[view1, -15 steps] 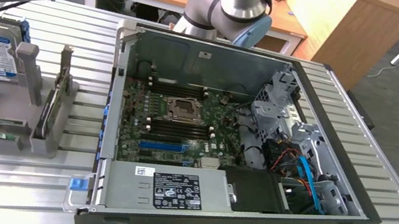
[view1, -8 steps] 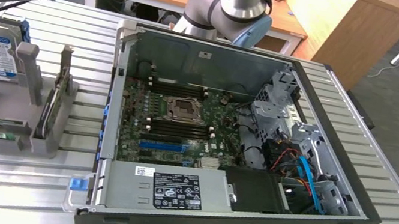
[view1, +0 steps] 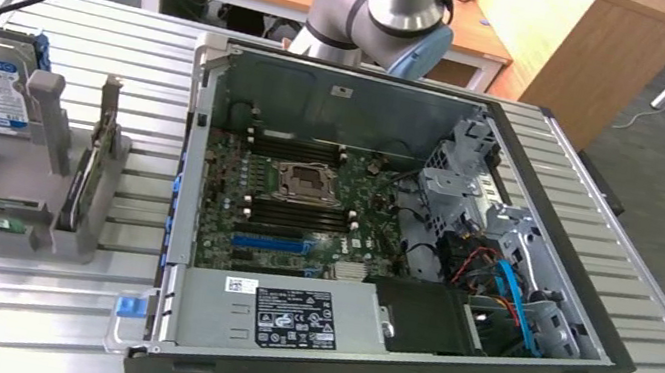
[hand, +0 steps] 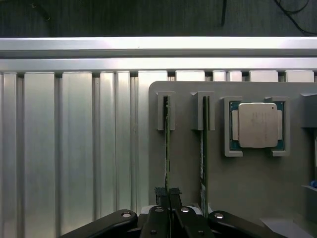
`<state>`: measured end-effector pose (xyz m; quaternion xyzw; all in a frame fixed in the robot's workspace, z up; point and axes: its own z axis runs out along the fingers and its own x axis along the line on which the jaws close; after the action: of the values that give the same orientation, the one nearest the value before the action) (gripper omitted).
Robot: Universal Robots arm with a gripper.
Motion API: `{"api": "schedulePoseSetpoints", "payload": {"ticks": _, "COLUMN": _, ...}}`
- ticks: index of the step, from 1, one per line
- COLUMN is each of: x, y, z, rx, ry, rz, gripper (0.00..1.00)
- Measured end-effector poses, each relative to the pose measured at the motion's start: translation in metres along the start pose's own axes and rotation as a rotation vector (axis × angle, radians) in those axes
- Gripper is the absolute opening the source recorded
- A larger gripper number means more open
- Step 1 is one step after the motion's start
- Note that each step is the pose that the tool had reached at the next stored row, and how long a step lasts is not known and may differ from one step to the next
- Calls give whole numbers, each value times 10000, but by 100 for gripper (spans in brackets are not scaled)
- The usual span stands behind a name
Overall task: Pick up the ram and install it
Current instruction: 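Pick up the ram and move it above insertion slot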
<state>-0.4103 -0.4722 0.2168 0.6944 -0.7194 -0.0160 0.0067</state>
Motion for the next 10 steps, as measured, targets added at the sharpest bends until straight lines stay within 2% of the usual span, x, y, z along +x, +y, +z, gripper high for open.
{"api": "schedulePoseSetpoints", "payload": {"ticks": 10, "x": -1, "y": 4, "z": -116, "rx": 0, "ry": 1, "rz": 0, "gripper": 12}}
